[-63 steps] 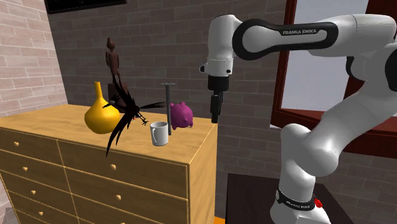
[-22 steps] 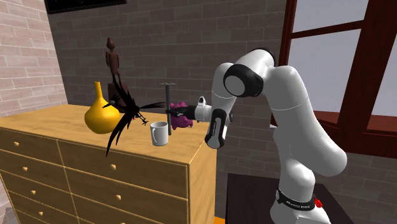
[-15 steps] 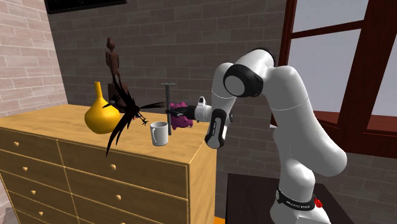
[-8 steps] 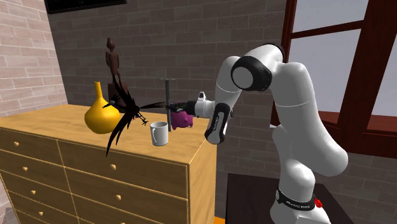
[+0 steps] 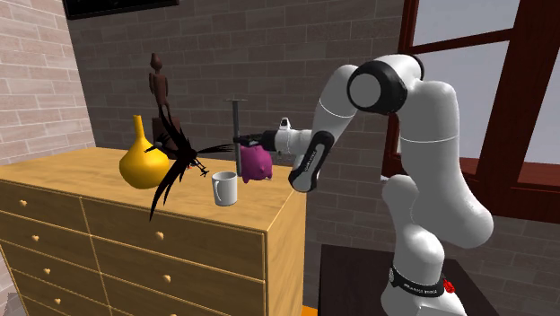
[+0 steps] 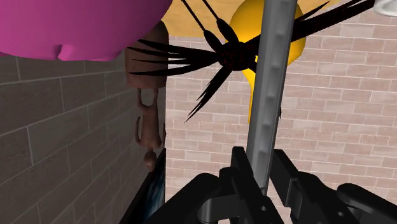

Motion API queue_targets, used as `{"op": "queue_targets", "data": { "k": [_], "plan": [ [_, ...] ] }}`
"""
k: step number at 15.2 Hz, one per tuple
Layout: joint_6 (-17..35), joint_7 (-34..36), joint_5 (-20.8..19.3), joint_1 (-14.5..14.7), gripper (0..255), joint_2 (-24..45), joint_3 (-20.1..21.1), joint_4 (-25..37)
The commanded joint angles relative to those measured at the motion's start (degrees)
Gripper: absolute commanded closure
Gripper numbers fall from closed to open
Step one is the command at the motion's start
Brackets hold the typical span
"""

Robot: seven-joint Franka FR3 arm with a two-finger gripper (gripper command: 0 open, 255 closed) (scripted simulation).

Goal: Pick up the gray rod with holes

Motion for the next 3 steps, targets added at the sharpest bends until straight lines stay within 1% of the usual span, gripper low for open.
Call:
{"op": "queue_targets", "data": {
  "k": [1, 3],
  "plan": [
    [-2.5, -1.4, -0.6, 2.0, 255, -3.0, -1.4, -0.1],
    [-2.7, -1.6, -0.7, 2.1, 255, -3.3, -1.4, -0.1]
  ]
}}
